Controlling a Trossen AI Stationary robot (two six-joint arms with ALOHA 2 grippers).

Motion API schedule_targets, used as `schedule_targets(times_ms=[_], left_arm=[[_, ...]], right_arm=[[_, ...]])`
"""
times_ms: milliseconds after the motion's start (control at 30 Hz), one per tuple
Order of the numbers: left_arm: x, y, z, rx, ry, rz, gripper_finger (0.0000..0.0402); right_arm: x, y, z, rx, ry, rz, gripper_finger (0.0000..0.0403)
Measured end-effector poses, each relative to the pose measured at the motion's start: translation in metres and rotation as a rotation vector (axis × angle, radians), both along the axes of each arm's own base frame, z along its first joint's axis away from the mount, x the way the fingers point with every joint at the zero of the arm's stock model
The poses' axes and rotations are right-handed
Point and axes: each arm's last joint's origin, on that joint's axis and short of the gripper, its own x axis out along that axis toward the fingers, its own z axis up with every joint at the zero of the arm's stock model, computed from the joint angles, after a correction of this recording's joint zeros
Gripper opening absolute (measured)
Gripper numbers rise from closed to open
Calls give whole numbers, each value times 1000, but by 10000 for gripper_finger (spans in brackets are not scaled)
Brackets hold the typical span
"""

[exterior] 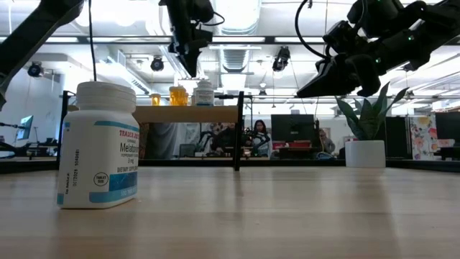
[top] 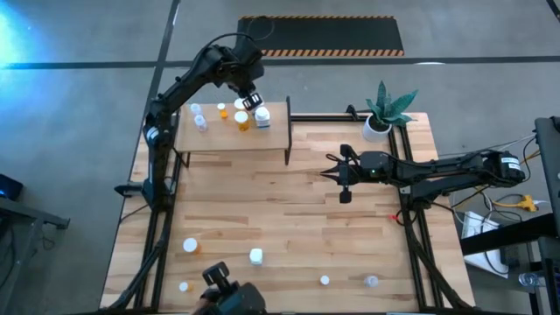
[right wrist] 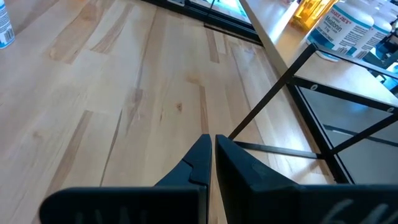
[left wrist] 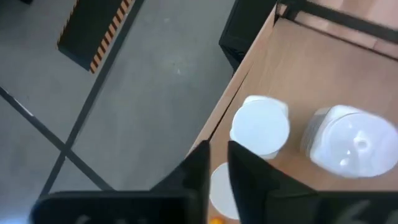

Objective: Pick and place medicine bottles onto shelf by color
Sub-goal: Adjust the white pill bottle on the shelf

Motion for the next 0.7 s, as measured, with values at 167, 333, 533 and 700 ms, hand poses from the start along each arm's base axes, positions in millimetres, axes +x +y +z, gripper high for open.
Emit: schedule_targets(times_ms=[167, 333, 533, 700], left_arm=[[-2, 3, -12, -52, 64, 9, 2], [0, 4, -23, -76, 93, 6, 0], [5, 8, -25, -45, 66, -6, 0], [6, 9, -29, -55, 77, -15, 0]], right_arm=[[0, 0, 0, 0, 0, 0, 13], [0, 0, 0, 0, 1, 0, 13], [0, 0, 0, 0, 0, 0, 13], [0, 0, 0, 0, 1, 0, 13]])
